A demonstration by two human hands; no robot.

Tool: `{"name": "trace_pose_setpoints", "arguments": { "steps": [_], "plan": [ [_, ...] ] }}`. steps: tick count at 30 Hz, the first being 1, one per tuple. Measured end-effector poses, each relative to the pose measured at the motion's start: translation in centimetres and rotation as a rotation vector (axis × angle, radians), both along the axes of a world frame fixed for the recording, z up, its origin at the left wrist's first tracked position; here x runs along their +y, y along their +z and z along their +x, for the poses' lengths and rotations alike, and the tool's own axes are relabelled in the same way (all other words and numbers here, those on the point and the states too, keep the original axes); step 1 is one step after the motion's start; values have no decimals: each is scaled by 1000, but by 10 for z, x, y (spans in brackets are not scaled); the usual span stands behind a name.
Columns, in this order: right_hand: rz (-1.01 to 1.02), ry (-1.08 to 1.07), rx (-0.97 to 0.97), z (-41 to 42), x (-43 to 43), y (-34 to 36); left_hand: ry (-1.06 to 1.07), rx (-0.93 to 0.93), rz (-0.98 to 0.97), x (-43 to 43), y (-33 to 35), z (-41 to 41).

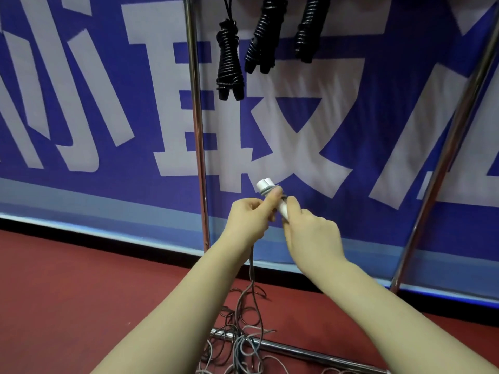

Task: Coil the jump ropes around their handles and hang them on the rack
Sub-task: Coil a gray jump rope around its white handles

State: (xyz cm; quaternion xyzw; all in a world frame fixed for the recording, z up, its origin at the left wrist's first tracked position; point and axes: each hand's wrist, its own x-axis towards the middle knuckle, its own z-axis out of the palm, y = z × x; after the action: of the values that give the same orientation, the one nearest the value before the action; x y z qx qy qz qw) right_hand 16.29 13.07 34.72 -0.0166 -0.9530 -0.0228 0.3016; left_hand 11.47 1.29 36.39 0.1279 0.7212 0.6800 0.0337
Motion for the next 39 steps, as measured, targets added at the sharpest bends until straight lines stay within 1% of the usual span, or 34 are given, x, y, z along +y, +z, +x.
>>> {"name": "trace_pose_setpoints", "arguments": {
  "steps": [1, 3, 4, 5, 7, 9, 12, 14, 16, 19, 21, 23, 25, 28, 30, 32, 34, 37, 39],
  "plan": [
    [-168, 44, -47, 2, 1, 6, -12, -4, 21, -2, 0, -1],
    [-743, 227, -236, 6, 8, 17, -79, 7, 66, -8, 1, -5],
    [-1011, 297, -297, 5, 12, 20, -136, 26, 80, -11, 0, -6],
    [-1216, 353, -361, 8, 13, 25, -201, 51, 88, -12, 0, -5],
    [-1489, 466, -481, 14, 14, 30, -295, 92, 108, -11, 2, -1],
    [-1688, 576, -583, 18, 13, 32, -324, 115, 126, -11, 4, 2],
    [-1795, 678, -630, 20, 14, 32, -342, 153, 126, -14, 7, 3],
    [-1768, 702, -607, 19, 13, 31, -360, 163, 111, -19, 9, 1],
    [-1644, 668, -529, 16, 13, 30, -334, 152, 90, -24, 9, -1],
    [-1434, 593, -362, 12, 15, 30, -190, 102, 45, -29, 6, -8],
    [-1353, 544, -290, 10, 16, 29, -112, 85, 10, -29, 5, -10],
    [-1282, 481, -233, 8, 17, 27, -79, 50, 29, -26, 5, -10],
    [-1196, 411, -190, 6, 17, 26, -92, -8, 56, -23, 6, -7],
    [-1020, 298, -96, 3, 19, 22, -170, -103, 94, -17, 7, -5],
    [-805, 222, -42, 3, 19, 18, -248, -181, 84, -14, 7, -2],
    [-612, 152, -35, 5, 19, 16, -327, -223, 27, -12, 7, 0],
    [-486, 107, -28, 5, 20, 16, -367, -190, -29, -12, 6, 0],
    [-308, 24, -50, 8, 18, 17, -341, -93, -98, -12, 6, -1],
    [-206, -29, -51, 8, 15, 17, -307, -40, -78, -9, 6, 2]
  ]
}}
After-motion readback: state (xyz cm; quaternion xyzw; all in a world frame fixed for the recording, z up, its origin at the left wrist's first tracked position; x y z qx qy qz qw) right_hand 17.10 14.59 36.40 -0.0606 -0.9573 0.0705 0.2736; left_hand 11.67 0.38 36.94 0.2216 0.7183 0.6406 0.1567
